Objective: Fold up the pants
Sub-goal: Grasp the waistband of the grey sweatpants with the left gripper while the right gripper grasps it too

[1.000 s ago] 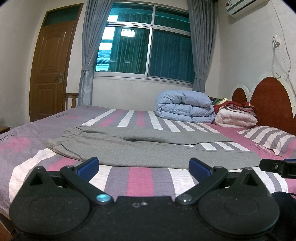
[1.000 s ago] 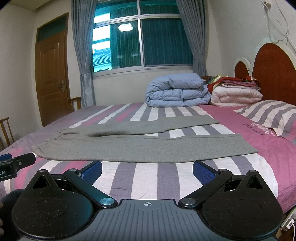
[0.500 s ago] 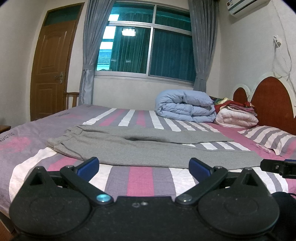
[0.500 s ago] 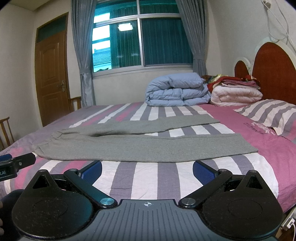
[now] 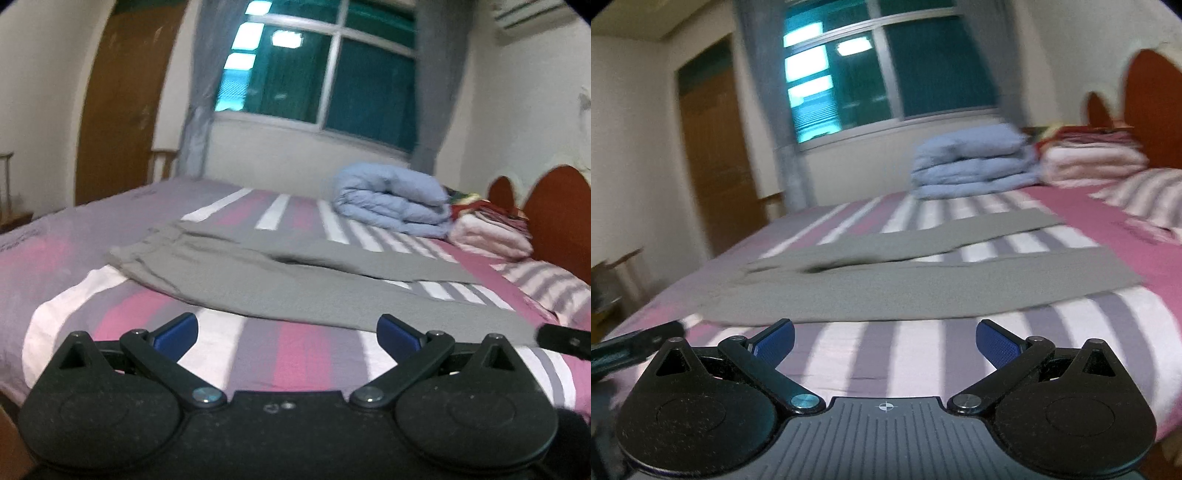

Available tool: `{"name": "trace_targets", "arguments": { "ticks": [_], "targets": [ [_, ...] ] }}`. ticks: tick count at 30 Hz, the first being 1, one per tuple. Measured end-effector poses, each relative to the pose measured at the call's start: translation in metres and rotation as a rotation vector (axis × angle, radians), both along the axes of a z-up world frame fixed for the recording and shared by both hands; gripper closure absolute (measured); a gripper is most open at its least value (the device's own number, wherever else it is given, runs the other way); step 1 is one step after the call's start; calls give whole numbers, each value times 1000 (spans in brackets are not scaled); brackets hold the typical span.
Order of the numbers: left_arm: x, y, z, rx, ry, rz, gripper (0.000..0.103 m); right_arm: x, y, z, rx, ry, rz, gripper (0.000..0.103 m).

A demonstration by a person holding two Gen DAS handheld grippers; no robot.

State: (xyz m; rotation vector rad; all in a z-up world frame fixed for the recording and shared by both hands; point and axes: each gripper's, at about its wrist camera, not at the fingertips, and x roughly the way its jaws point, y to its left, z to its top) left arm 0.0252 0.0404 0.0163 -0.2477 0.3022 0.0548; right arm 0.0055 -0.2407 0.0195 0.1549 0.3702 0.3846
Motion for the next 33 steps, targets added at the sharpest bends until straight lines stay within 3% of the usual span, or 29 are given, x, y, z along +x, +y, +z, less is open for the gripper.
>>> {"name": "trace_targets", "arguments": {
  "ticks": [3, 8, 10, 12, 13, 14, 17, 21, 25, 27, 29, 33],
  "targets": [
    [34, 44, 16, -3, -29, -41, 11, 27, 6, 23, -44, -77, 58, 0],
    [110, 120, 35, 144, 40, -7, 10, 115, 29, 70, -97, -149, 126, 0],
    [146, 154, 39, 205, 67, 15, 6, 164, 42, 76, -112, -136, 168, 0],
    [192, 184, 34, 227, 150, -13, 6, 222, 57, 72, -102, -41, 227, 0],
    [217, 200, 32, 239, 184, -25, 6, 255, 69, 69, -137, 24, 250, 0],
    [240, 208, 25, 260, 238, -40, 6, 277, 78, 66, -168, 33, 252, 0],
    [305, 236, 11, 304, 291, -66, 6, 350, 114, 51, -242, 44, 259, 0],
    [380, 263, -8, 315, 367, -104, 31, 440, 158, 21, -299, 93, 332, 0],
    [447, 285, -28, 284, 420, -173, 36, 500, 184, -8, -377, 92, 400, 0],
    [477, 293, -42, 294, 446, -176, 36, 525, 192, -22, -415, 96, 425, 7],
    [498, 298, -56, 289, 488, -196, 37, 552, 197, -35, -460, 113, 440, 26],
    [526, 300, -68, 257, 520, -261, 32, 583, 198, -51, -469, 141, 498, 27]
  ]
}}
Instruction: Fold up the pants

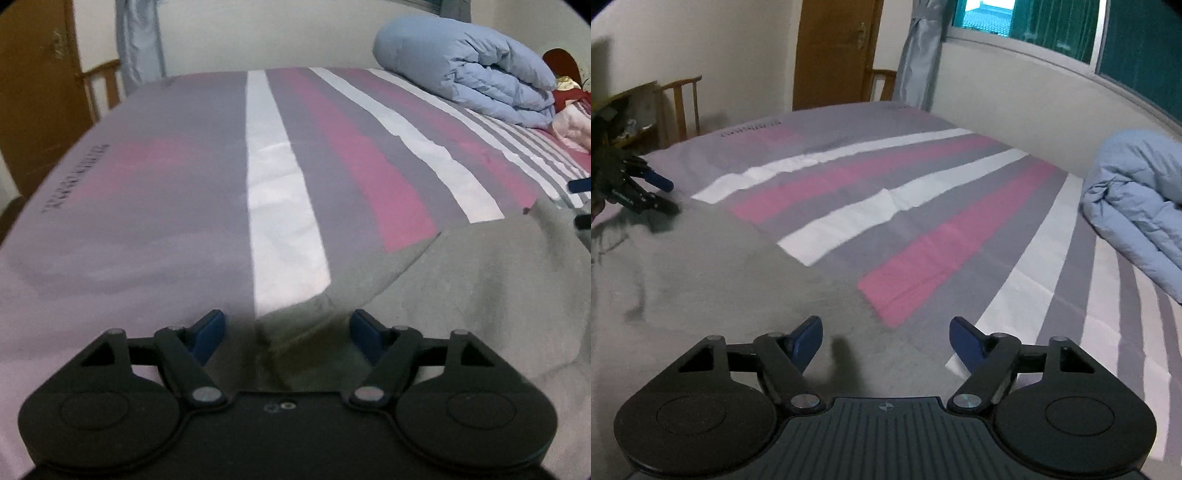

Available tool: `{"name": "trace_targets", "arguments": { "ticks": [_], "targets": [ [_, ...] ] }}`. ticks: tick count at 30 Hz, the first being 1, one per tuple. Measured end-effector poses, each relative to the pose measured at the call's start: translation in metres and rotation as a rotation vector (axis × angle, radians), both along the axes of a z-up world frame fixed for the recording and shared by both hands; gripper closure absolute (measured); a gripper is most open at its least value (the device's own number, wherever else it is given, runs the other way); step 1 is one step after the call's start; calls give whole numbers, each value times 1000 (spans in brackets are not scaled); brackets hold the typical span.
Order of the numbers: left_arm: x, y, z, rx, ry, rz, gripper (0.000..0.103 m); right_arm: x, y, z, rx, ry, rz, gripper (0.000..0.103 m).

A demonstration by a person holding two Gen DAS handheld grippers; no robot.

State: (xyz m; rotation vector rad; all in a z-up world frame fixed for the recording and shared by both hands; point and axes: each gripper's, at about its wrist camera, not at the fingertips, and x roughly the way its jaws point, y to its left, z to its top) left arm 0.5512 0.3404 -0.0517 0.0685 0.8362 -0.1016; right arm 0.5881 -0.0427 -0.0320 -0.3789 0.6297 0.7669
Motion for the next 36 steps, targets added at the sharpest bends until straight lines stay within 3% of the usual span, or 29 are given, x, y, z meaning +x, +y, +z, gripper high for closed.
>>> {"name": "trace_targets", "arguments": {
  "ticks": [3, 5, 6, 7, 9, 11, 13, 17, 22, 28, 32, 35, 36],
  "targets": [
    [12, -5, -10, 56, 9, -25, 12, 16, 14, -18, -145, 20, 47, 27],
    [15, -5, -15, 57, 11, -21, 9, 28, 19, -30, -195, 56, 62, 27],
    [17, -3, -16, 41, 17, -25, 14, 31, 18, -32, -189, 75, 60, 27],
    [18, -1, -15, 27, 16, -45, 34, 33, 17, -34, -186, 83, 60, 27],
    [20, -2, -9, 13, -3, -98, 75, 30, 15, -33, -160, 110, 88, 49],
    [20, -14, -6, 72, -16, -136, 83, 22, 15, -31, -175, 94, 97, 81],
    [17, -14, -3, 58, -36, -132, 87, 20, 11, -27, -174, 87, 82, 96],
    [-11, -1, 13, -10, -136, -140, 91, -4, -2, 1, -113, 45, 58, 97],
    [-61, 5, 59, -61, -319, -184, 93, -60, -20, 46, -56, -70, 74, 98],
    [-133, 2, 103, -32, -436, -288, 93, -163, -37, 90, -78, -227, 117, 98],
    [-190, -15, 102, 9, -449, -345, 93, -241, -44, 81, -126, -272, 143, 98],
    [-224, -24, 76, 11, -372, -319, 90, -296, -57, 52, -117, -239, 91, 98],
    [-235, -27, 64, 6, -335, -292, 81, -310, -62, 41, -96, -208, 61, 97]
  ]
}}
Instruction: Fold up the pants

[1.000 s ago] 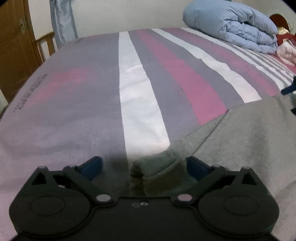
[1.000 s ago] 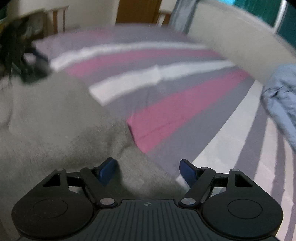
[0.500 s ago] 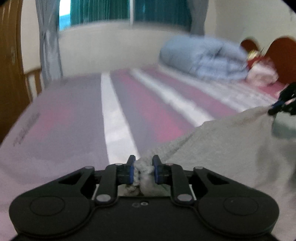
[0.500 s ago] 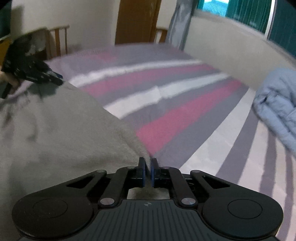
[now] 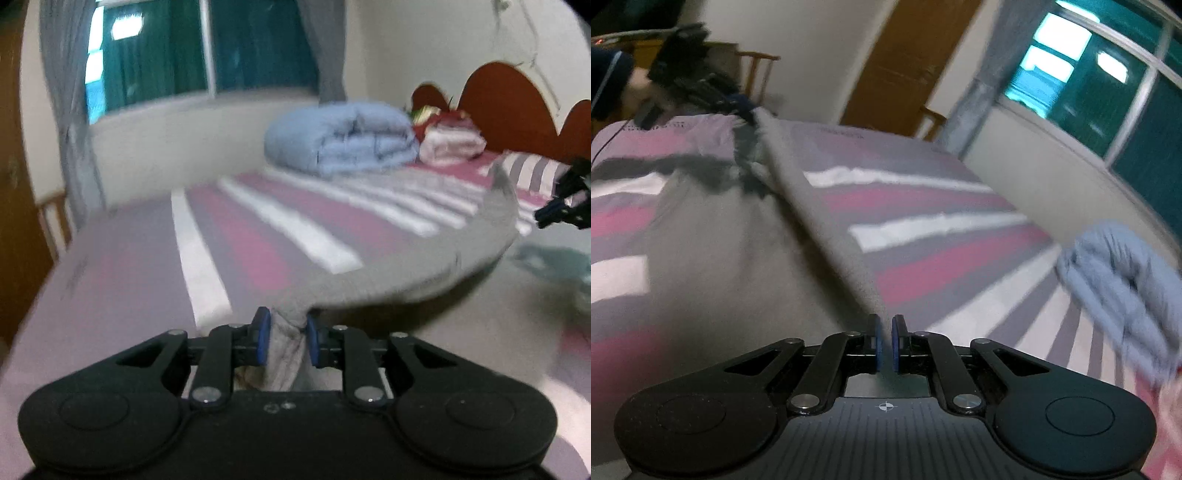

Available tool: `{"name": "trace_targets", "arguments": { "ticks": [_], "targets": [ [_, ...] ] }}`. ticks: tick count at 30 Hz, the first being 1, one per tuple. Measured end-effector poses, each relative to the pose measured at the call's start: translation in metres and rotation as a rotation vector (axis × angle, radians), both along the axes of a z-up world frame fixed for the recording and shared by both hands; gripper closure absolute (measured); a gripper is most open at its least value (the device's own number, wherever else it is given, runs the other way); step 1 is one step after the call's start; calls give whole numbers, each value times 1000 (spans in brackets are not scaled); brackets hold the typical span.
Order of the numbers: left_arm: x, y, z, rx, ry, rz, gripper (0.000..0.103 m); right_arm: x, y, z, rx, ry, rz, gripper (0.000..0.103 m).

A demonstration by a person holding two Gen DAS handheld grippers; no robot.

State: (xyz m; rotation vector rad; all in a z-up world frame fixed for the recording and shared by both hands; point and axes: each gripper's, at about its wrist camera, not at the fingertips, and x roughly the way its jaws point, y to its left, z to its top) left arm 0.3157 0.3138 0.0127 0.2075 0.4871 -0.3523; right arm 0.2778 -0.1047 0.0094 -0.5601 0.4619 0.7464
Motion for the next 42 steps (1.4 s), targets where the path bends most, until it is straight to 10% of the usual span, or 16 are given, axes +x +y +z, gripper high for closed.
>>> {"name": "trace_targets", "arguments": {
  "ticks": [3, 7, 8, 13, 27, 35, 42],
  "targets": [
    [-27, -4, -26, -36, 96, 127, 73, -32, -20, -24, 141, 72, -158, 94],
    [-60, -4, -35, -199, 102, 335, 74, -65, -47, -34, 390, 129, -359, 25],
    [-65, -5, -33, -252, 98, 377, 72, -69, -50, -34, 443, 151, -370, 24],
    [-62, -6, -29, -590, 124, 441, 70, -57, -50, -31, 669, 263, -483, 25],
    [-6, 19, -102, -1135, 243, 558, 70, 52, -88, -77, 1098, 643, -722, 41],
    [15, 28, -109, -1205, 279, 617, 80, 86, -104, -95, 1138, 718, -748, 96],
    [3, 29, -57, -1111, 234, 575, 89, 26, -116, -36, 1090, 518, -585, 97]
  ]
}}
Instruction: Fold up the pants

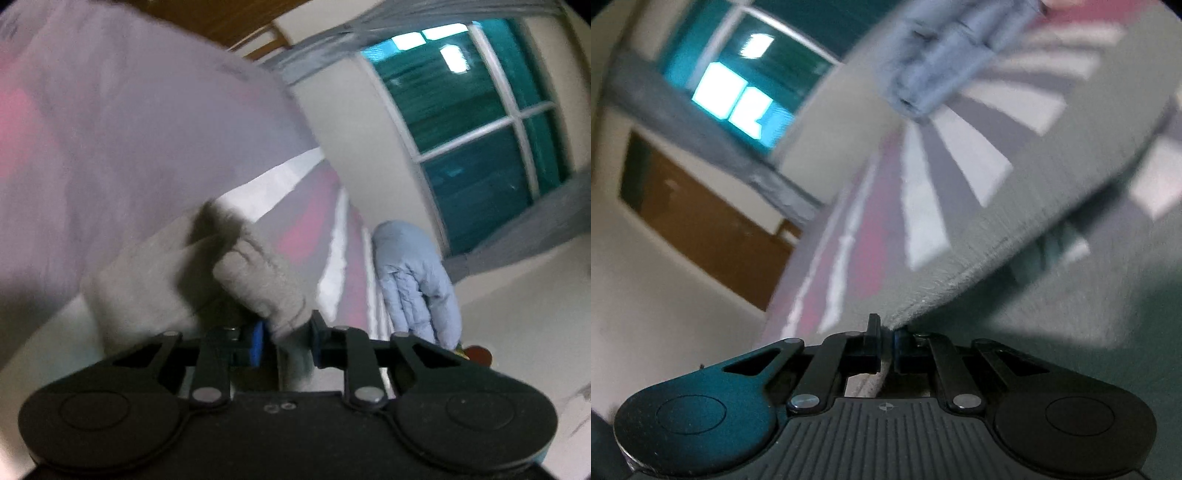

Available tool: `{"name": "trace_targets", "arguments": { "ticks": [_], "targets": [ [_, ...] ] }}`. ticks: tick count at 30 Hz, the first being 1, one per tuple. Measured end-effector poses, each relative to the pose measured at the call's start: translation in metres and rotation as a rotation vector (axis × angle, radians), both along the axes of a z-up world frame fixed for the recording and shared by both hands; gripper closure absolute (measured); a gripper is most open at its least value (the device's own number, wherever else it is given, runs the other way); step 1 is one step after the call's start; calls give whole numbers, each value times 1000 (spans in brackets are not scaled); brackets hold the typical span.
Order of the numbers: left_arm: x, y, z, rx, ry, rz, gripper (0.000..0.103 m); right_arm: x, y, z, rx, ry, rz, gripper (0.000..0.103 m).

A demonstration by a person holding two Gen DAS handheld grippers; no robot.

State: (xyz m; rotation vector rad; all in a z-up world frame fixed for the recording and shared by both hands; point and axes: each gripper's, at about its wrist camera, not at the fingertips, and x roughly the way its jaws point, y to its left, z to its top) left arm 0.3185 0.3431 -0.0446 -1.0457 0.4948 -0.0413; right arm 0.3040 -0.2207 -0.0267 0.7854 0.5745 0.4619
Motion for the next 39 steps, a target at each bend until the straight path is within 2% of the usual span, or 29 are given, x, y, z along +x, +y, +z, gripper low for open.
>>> {"name": "trace_targets", "arguments": {
  "ticks": [3, 5, 7, 9, 10, 12, 14, 18, 20, 21, 23, 25, 26, 29, 31, 32, 34, 36, 37, 39],
  "targets": [
    [-10, 8, 13, 31, -46, -5, 87, -41, -3, 17, -24, -61, 40, 97],
    [-16, 16, 5, 59, -25, -6, 87, -66, 5, 17, -71, -82, 79, 97],
    [-20, 23, -15, 107, 64, -13, 89, -83, 16, -5, -132, -27, 116, 97],
    [-18, 25, -40, 147, 161, -38, 91, -84, 32, -32, -194, 67, 134, 97],
    [-21, 26, -48, 146, 150, -44, 91, -86, 34, -47, -221, 114, 135, 97],
    [-26, 26, -49, 131, 130, -33, 91, -92, 27, -55, -175, 110, 119, 97],
    [-30, 24, -43, 157, 106, -33, 91, -96, 26, -53, -174, 110, 111, 97],
    [-39, 20, -26, 162, 39, -43, 91, -101, 27, -28, -139, 44, 103, 97],
    [-42, 20, -21, 174, 23, -50, 91, -117, 22, -22, -126, 25, 97, 97],
    [-39, 19, -21, 183, 37, -52, 91, -112, 22, -17, -122, 23, 95, 97],
    [-36, 22, -30, 188, 90, -55, 91, -115, 24, -24, -140, 45, 102, 97],
    [-33, 25, -43, 166, 138, -57, 91, -109, 31, -46, -163, 136, 110, 97],
    [-33, 24, -42, 163, 131, -58, 91, -106, 32, -50, -155, 155, 111, 97],
    [-36, 21, -26, 203, 93, -73, 91, -109, 24, -35, -115, 89, 98, 97],
    [-36, 18, -25, 238, 119, -80, 91, -112, 22, -30, -109, 60, 98, 97],
    [-36, 18, -27, 255, 135, -83, 91, -109, 24, -31, -121, 67, 101, 97],
    [-39, 14, -31, 274, 144, -79, 91, -98, 33, -48, -177, 145, 112, 97],
    [-44, 10, -26, 289, 144, -61, 87, -94, 27, -55, -108, 176, 112, 97],
    [-48, 6, -20, 303, 145, -49, 87, -95, 21, -52, -82, 193, 122, 96],
    [-60, -5, -7, 380, 147, -16, 87, -102, 8, -36, -87, 149, 87, 81]
  ]
}}
